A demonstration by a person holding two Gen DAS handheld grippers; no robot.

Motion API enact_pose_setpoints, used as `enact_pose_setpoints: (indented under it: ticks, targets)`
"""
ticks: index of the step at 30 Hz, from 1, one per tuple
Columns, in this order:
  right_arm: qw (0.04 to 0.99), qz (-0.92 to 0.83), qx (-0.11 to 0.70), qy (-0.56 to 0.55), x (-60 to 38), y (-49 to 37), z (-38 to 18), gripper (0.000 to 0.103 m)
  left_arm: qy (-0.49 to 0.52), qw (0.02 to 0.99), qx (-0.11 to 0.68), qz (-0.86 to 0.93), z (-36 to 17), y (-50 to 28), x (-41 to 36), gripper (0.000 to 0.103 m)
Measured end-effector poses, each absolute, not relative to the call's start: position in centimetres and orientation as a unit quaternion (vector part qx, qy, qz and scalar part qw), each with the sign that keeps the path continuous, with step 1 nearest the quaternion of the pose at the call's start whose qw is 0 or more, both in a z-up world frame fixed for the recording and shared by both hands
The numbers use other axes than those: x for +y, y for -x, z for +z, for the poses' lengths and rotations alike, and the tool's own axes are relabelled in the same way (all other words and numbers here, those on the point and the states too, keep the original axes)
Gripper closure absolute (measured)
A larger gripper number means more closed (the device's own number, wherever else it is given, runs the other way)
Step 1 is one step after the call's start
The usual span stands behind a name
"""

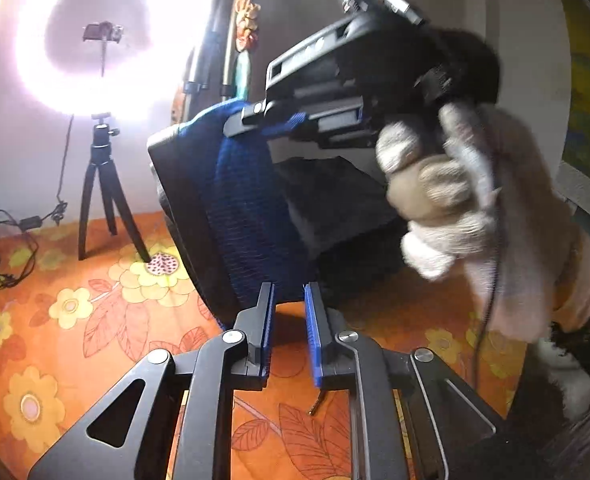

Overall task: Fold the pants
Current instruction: 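Lift the folded briefs off the bedspread with both tools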

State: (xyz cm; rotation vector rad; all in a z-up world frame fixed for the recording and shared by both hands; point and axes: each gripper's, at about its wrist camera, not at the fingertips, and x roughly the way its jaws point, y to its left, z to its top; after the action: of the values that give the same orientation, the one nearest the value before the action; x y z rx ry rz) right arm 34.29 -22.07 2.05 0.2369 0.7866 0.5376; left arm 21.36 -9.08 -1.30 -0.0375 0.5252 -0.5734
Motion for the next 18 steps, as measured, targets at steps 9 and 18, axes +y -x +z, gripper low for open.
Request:
enact_pose_setpoints:
  ticks: [9,18]
  targets:
    - [0.886,0.279,0.361,-0.089,-19.8,-28.7,6.0,0.094,0.077,0.938,0.224,-0.253,0.9,-19.0,-6.0,0.082]
    - [0.875,0.318,0.357,-0.071,-17.4,-21.5,7.9,0.094,0.035,0.954,0.2,-0.222,4.7,-13.5,-1.5,0.082]
